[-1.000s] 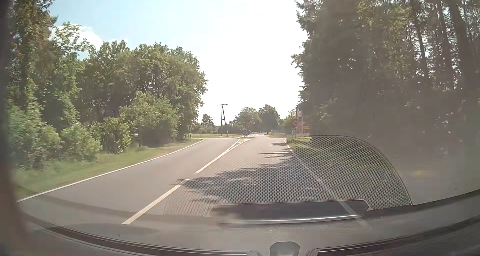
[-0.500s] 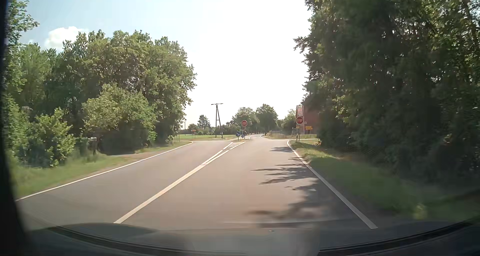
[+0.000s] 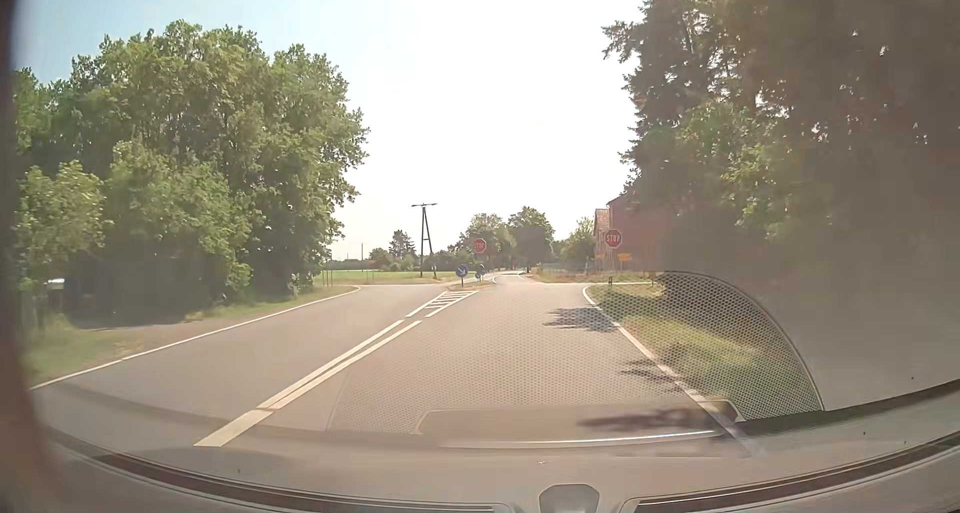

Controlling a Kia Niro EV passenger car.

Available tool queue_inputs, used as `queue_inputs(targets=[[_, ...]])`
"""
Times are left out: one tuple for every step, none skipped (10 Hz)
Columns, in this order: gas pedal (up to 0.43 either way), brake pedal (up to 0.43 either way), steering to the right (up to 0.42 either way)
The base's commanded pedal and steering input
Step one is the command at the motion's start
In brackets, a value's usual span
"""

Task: Follow the waypoints while adhering to traffic rules and regulations

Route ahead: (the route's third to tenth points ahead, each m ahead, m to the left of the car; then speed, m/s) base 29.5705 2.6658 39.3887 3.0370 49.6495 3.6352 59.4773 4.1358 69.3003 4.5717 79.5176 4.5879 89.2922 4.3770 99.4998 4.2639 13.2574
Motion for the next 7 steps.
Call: queue_inputs(targets=[[0.000, 0.213, 0.008], [0.000, 0.226, 0.008], [0.000, 0.250, 0.008], [0.000, 0.262, 0.008], [0.000, 0.262, 0.009], [0.000, 0.262, 0.009], [0.000, 0.262, 0.009]])
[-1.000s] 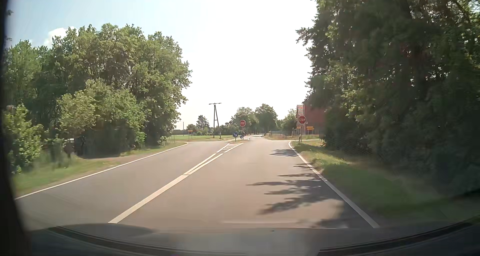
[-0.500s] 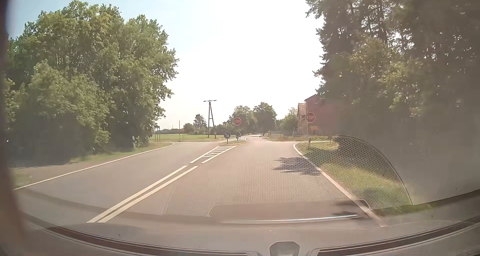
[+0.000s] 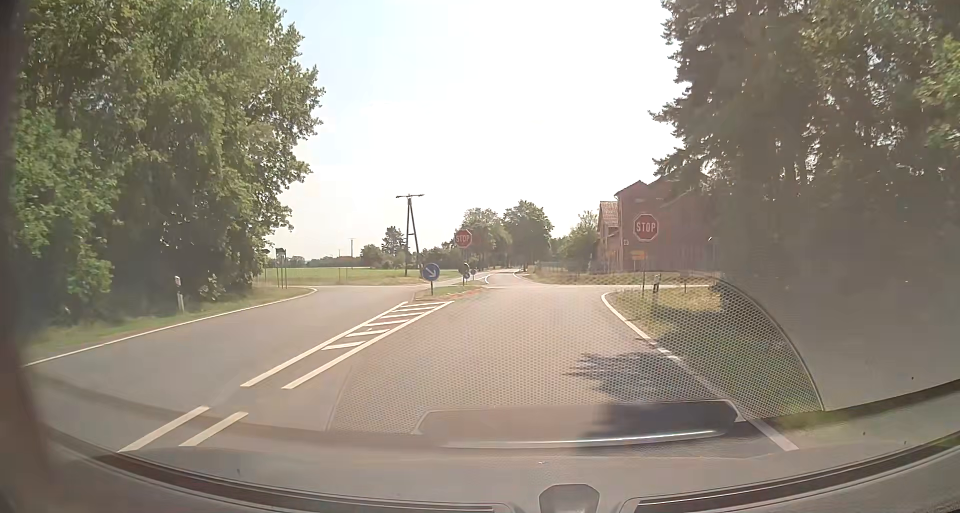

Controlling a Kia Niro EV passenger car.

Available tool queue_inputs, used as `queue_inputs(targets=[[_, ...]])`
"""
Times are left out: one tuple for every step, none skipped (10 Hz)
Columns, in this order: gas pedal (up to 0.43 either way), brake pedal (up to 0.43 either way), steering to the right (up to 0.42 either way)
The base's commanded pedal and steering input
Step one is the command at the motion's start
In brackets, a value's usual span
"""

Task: Follow the waypoints while adhering to traffic rules and regulations

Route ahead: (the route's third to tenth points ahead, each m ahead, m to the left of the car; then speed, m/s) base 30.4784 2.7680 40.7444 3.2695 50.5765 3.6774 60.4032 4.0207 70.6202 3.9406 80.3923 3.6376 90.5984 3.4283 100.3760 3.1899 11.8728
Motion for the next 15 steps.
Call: queue_inputs(targets=[[0.000, 0.268, 0.009], [0.000, 0.262, 0.009], [0.000, 0.262, 0.010], [0.000, 0.262, 0.011], [0.000, 0.262, 0.014], [0.000, 0.262, 0.022], [0.000, 0.262, 0.030], [0.000, 0.262, 0.033], [0.000, 0.274, 0.034], [0.000, 0.274, 0.042], [0.000, 0.280, 0.045], [0.000, 0.280, 0.045], [0.000, 0.268, 0.047], [0.000, 0.238, 0.049], [0.000, 0.226, 0.050]])
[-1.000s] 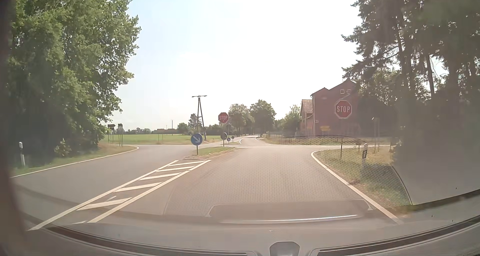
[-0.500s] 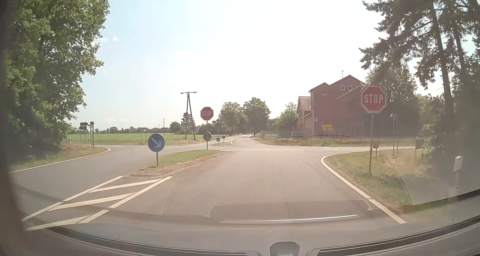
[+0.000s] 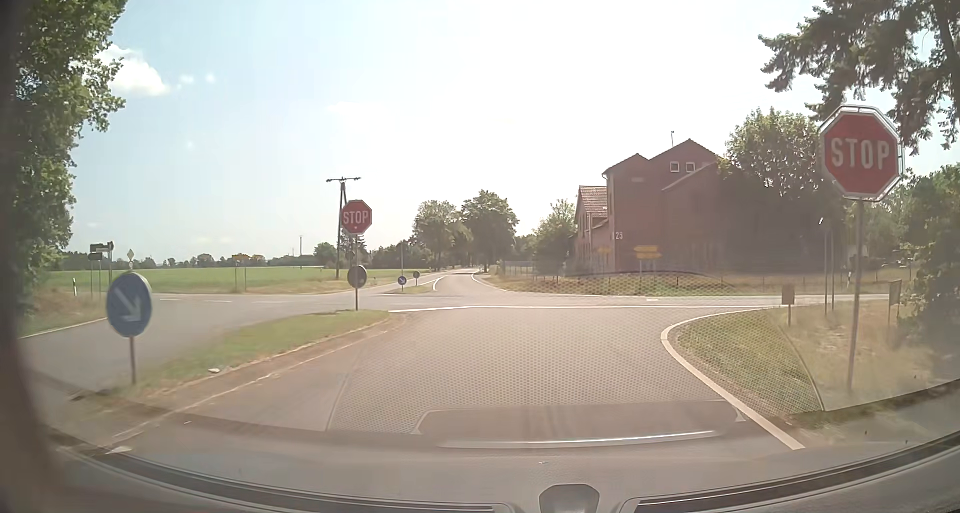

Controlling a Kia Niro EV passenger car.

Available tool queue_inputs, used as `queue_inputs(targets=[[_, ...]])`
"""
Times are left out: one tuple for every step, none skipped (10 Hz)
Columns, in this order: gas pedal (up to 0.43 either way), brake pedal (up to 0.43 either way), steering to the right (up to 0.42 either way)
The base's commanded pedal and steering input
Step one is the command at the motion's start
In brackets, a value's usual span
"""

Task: Follow the waypoints while adhering to traffic rules and regulations

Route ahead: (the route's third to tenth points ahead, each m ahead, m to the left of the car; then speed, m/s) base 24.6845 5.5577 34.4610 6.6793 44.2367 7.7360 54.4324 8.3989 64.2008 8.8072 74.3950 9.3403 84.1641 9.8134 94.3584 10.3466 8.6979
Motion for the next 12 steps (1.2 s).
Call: queue_inputs(targets=[[0.000, 0.220, 0.052], [0.000, 0.207, 0.054], [0.000, 0.189, 0.055], [0.000, 0.189, 0.055], [0.000, 0.195, 0.053], [0.000, 0.213, 0.053], [0.000, 0.238, 0.053], [0.000, 0.244, 0.050], [0.000, 0.244, 0.050], [0.000, 0.250, 0.049], [0.000, 0.244, 0.046], [0.000, 0.238, 0.041]])
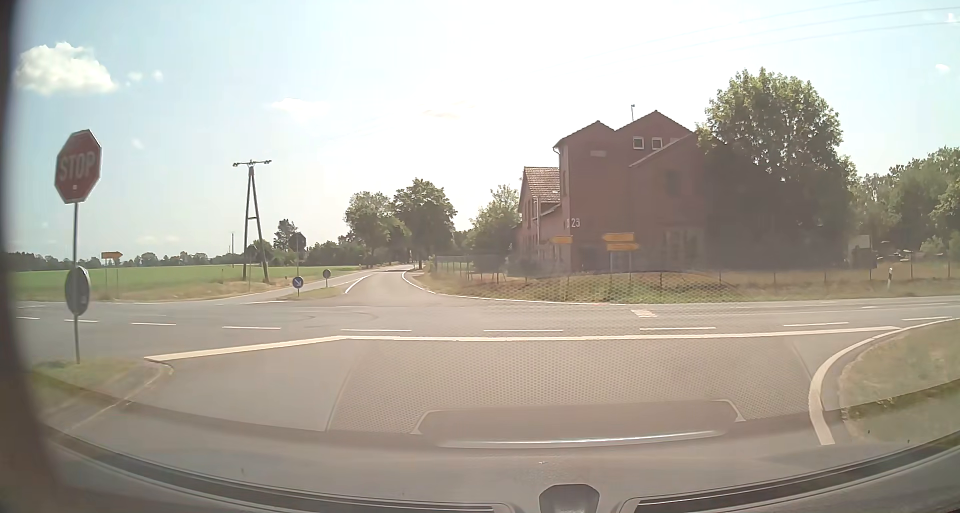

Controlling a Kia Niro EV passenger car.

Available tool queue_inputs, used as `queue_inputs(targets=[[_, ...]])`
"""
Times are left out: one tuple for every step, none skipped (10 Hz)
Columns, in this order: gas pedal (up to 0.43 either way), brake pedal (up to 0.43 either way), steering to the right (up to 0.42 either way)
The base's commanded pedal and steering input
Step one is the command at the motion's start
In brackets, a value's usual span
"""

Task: Follow the waypoints while adhering to traffic rules and regulations

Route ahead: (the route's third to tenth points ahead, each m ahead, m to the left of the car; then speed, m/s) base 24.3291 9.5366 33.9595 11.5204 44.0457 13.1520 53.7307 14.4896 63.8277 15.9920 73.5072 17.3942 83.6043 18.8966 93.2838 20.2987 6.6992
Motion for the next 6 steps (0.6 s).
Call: queue_inputs(targets=[[0.000, 0.220, 0.036], [0.000, 0.226, 0.025], [0.000, 0.250, 0.015], [0.000, 0.274, -0.001], [0.000, 0.293, -0.015], [0.000, 0.305, -0.027]])
